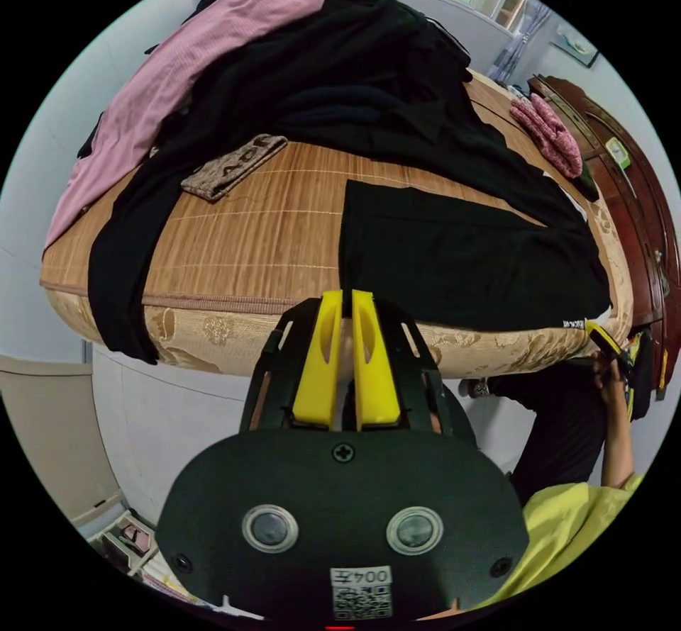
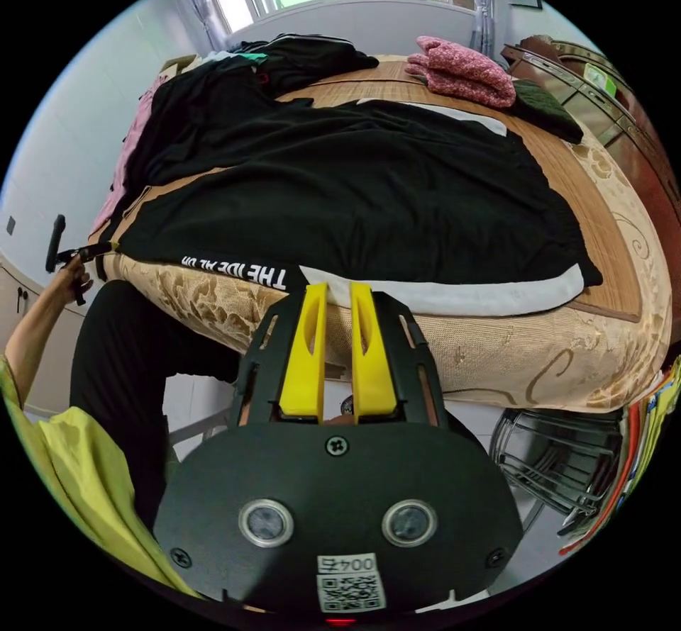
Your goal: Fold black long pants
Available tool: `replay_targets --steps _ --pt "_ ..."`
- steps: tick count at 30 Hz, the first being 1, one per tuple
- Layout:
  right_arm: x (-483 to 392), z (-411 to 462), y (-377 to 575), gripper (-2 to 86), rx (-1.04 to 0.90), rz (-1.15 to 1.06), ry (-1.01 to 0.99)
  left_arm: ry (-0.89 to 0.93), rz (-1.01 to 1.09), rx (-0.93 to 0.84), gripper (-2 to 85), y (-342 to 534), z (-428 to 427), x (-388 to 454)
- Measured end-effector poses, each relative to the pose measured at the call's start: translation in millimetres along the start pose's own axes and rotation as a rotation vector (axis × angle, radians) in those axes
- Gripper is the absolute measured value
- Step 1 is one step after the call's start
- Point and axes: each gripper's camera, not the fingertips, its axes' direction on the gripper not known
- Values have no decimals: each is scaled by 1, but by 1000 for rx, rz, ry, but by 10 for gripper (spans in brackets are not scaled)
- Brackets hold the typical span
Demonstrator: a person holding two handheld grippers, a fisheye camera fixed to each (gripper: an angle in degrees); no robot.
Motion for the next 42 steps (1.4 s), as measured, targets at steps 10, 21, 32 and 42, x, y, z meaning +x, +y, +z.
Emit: replay_targets --steps 10,21,32,42 --pt "26 -45 -16 97 80 42 -34 -16 179 90 24 -66 -8 49" --pt "220 -112 -41 122 104 575 -46 -199 333 -15 4 -111 29 102" --pt "293 -87 -43 67 135 910 -221 -190 328 -13 10 -163 20 121" --pt "296 -93 -76 73 99 861 9 -139 254 -45 57 -225 4 125"
